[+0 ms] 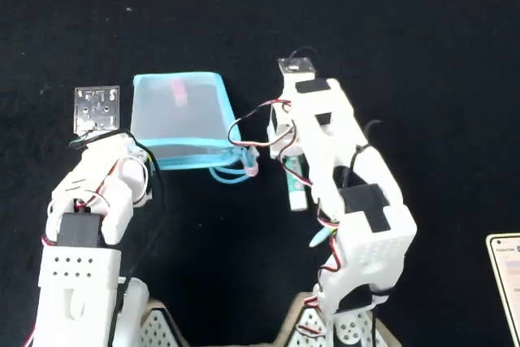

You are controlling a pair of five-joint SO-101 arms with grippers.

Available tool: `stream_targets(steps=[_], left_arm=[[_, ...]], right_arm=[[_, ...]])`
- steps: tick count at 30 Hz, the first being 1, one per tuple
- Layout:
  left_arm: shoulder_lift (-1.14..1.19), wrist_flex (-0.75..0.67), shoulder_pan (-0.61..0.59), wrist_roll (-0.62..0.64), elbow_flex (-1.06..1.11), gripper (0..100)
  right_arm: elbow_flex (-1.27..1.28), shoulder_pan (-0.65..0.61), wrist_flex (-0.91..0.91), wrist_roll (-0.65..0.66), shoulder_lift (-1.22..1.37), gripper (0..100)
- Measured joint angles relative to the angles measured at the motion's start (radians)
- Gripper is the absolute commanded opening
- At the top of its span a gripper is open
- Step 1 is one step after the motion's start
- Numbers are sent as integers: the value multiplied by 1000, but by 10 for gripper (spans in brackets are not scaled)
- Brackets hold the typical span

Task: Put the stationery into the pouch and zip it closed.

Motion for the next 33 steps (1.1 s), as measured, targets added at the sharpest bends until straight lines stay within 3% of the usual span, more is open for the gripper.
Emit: stream_targets(steps=[7, 15, 21, 28, 33], left_arm=[[0, 0, 0, 0, 0, 30], [0, 0, 0, 0, 0, 30], [0, 0, 0, 0, 0, 30], [0, 0, 0, 0, 0, 30], [0, 0, 0, 0, 0, 30]], right_arm=[[0, 2, 69, 8, -11, 10], [83, 2, 100, 8, -272, 10], [252, 2, -31, 8, -500, 10], [296, 0, -31, 8, -776, 11], [381, 0, -104, 8, -775, 11]])
